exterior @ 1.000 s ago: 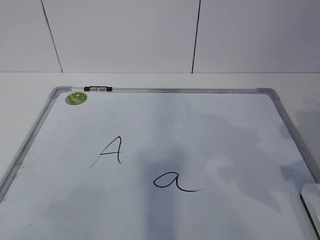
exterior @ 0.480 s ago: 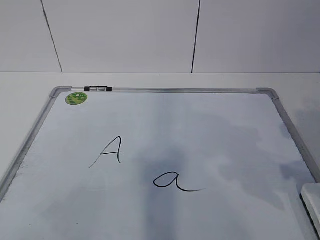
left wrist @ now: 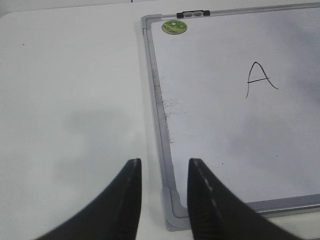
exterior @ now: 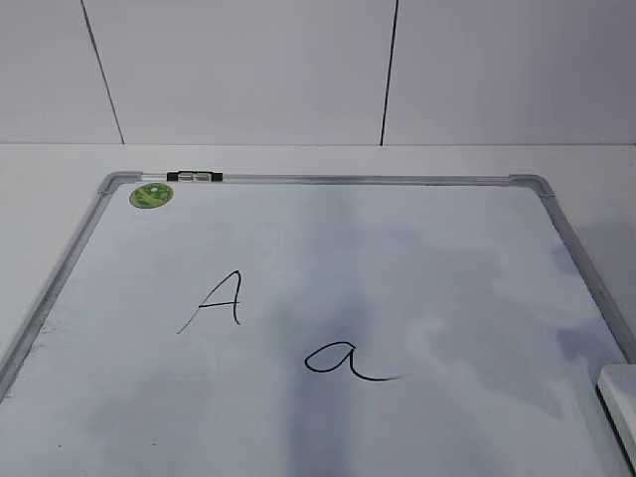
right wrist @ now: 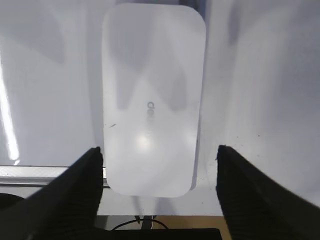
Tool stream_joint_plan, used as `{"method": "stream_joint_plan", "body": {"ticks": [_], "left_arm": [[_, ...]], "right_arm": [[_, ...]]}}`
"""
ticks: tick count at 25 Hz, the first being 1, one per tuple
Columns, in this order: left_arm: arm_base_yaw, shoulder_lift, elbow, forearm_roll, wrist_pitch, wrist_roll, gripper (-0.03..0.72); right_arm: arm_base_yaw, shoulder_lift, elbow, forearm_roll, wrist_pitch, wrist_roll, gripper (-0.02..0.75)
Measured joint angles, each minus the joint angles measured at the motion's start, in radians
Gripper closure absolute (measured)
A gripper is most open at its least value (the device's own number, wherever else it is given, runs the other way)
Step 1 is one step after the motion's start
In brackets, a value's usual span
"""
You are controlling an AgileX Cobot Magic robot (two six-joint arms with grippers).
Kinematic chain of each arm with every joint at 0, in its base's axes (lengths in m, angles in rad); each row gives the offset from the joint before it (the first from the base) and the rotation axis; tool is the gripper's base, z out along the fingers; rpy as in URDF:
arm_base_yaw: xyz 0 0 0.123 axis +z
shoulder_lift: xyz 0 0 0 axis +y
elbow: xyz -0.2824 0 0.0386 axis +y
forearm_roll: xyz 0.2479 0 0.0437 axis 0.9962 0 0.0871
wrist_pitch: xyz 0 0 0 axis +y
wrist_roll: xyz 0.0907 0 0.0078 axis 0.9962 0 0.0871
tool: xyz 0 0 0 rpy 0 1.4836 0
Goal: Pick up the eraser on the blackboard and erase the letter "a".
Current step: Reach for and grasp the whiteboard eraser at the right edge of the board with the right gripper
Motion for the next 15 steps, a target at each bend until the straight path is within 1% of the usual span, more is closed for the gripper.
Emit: {"method": "stream_joint_plan", "body": {"ticks": [2, 5, 11, 15], "left_arm": [[0.0, 0.0, 0.0, 0.0, 0.0, 0.0, 0.454], [0.0, 0.0, 0.0, 0.0, 0.0, 0.0, 0.454], [0.0, 0.0, 0.0, 0.0, 0.0, 0.0, 0.454], [0.0, 0.0, 0.0, 0.0, 0.0, 0.0, 0.454]], "right_arm": [[0.038, 0.0, 0.0, -0.028, -0.002, 0.053, 0.176], [0.057, 0.0, 0.0, -0.036, -0.021, 0.086, 0.176], [0.056, 0.0, 0.0, -0.029, -0.029, 0.093, 0.174], [0.056, 0.0, 0.0, -0.027, -0.025, 0.095, 0.143]]}}
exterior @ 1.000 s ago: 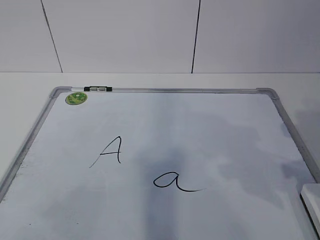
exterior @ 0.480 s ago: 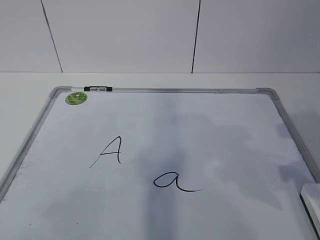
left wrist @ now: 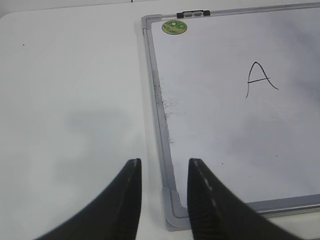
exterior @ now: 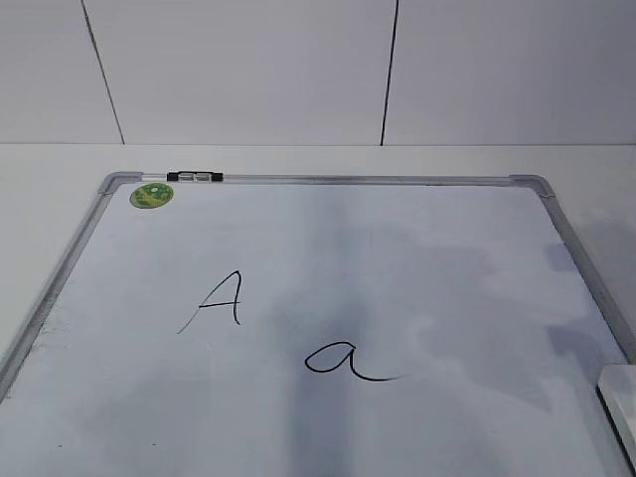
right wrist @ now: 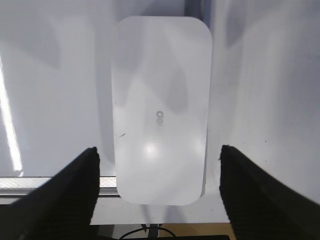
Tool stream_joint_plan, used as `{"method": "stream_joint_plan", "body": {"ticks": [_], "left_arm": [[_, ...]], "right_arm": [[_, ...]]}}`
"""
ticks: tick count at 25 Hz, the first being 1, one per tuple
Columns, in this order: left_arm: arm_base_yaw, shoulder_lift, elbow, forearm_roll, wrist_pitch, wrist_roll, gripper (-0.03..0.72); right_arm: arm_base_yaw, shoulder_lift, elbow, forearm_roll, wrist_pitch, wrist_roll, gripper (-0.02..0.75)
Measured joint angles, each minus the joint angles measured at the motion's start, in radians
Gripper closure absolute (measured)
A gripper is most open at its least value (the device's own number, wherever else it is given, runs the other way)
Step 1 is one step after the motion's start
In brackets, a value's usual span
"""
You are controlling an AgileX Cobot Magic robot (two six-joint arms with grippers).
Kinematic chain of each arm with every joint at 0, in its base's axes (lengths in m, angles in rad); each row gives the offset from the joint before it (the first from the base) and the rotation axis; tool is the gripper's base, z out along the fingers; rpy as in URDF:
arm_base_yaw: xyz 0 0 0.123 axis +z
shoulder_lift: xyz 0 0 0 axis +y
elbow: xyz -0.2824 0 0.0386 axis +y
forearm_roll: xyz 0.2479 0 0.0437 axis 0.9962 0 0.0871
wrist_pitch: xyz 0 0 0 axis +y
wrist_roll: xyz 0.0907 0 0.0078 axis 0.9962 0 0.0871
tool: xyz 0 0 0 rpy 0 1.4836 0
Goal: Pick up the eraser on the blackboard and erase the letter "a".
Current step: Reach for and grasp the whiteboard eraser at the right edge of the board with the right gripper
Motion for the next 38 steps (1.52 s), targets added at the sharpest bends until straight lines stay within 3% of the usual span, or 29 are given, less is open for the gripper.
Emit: {"method": "stream_joint_plan", "body": {"ticks": [7, 16, 38], "left_arm": [[0.0, 0.0, 0.0, 0.0, 0.0, 0.0, 0.454], [0.0, 0.0, 0.0, 0.0, 0.0, 0.0, 0.454], [0.0, 0.0, 0.0, 0.0, 0.0, 0.0, 0.454]], "right_arm": [[0.0, 0.0, 0.0, -0.028, 0.0, -0.002, 0.066], [0.0, 0.045, 0.0, 0.041, -0.004, -0.019, 0.062], [0.002, 0.083, 0.0, 0.011, -0.034, -0.036, 0.071]]}}
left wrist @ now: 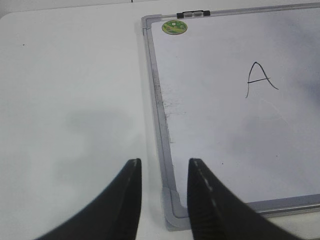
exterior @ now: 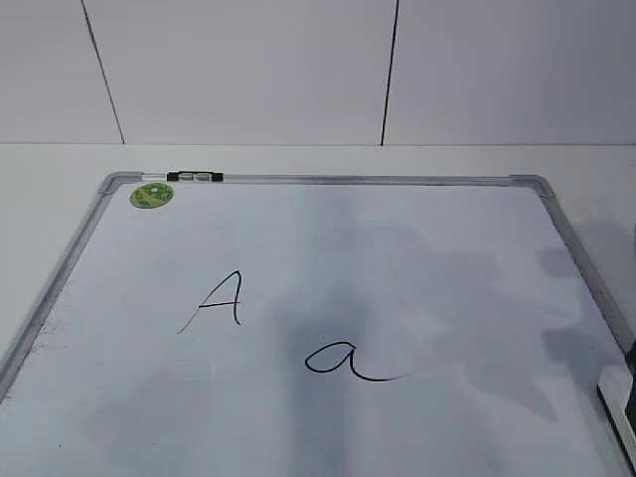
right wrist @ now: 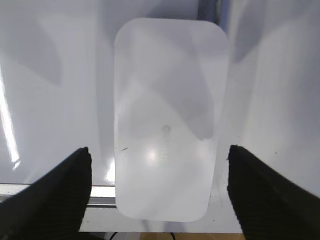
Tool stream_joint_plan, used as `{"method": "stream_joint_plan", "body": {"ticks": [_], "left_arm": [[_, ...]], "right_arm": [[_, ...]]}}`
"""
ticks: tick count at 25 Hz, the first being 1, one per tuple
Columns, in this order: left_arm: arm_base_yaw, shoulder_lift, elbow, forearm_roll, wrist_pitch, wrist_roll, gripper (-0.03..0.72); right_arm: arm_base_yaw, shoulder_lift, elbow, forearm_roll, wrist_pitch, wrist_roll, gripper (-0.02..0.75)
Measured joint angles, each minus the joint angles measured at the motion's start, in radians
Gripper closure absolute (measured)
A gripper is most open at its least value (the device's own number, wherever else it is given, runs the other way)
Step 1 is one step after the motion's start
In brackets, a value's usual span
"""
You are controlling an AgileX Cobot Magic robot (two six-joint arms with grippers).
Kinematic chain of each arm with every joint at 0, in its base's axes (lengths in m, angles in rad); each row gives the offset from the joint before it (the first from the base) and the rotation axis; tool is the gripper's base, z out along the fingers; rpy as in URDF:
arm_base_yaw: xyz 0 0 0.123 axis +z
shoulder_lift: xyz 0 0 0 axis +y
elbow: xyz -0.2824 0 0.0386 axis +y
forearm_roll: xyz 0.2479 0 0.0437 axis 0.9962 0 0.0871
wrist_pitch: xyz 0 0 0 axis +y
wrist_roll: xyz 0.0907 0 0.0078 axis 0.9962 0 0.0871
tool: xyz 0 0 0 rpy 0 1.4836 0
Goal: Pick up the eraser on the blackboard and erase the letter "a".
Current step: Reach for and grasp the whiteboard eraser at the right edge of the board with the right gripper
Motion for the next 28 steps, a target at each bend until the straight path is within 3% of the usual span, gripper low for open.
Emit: {"method": "stream_joint_plan", "body": {"ticks": [28], "left_arm": [[0.0, 0.0, 0.0, 0.0, 0.0, 0.0, 0.454]], "right_arm": [[0.0, 0.105, 0.0, 0.0, -0.022, -0.004, 0.095]]}}
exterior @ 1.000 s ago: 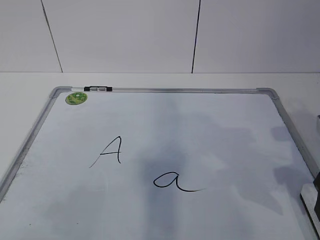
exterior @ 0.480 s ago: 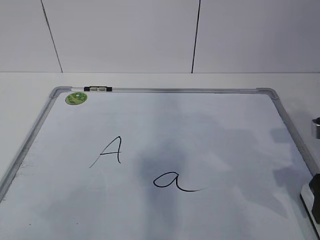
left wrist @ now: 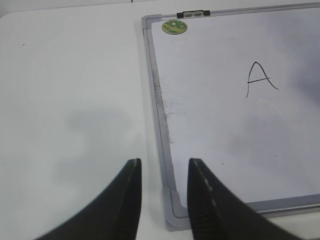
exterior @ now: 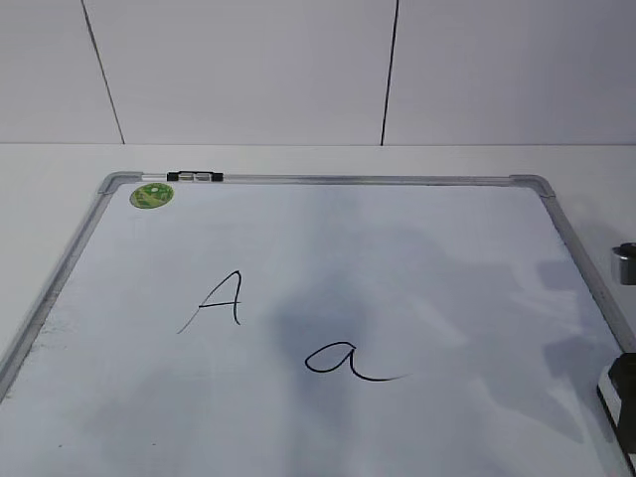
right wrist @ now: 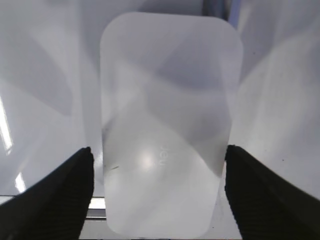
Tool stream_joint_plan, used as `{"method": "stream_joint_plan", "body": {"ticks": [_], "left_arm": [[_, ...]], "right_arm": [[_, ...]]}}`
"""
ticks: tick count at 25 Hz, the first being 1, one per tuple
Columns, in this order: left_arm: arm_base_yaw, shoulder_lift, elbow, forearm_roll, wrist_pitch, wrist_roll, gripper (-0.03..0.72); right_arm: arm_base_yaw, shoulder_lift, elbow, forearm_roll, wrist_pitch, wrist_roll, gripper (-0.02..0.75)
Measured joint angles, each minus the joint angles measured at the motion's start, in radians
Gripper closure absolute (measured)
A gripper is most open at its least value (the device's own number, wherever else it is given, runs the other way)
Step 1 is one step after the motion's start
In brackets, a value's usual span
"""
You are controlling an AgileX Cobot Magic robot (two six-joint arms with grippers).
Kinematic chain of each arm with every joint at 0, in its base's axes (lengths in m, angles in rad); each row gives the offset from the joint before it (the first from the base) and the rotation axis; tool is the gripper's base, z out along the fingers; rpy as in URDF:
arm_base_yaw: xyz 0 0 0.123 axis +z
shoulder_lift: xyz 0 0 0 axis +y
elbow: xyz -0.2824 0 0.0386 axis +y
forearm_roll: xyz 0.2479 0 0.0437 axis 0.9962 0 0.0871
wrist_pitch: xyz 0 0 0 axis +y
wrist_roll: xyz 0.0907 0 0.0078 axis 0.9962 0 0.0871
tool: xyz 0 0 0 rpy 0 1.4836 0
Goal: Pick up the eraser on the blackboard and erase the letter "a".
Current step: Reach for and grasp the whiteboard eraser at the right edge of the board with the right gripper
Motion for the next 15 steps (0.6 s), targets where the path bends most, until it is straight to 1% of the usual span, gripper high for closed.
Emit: {"method": "stream_joint_plan", "body": {"ticks": [15], "left_arm": [[0.0, 0.0, 0.0, 0.0, 0.0, 0.0, 0.454]], "right_arm": [[0.0, 0.034, 0.0, -0.009, -0.006, 0.004, 0.116]]}}
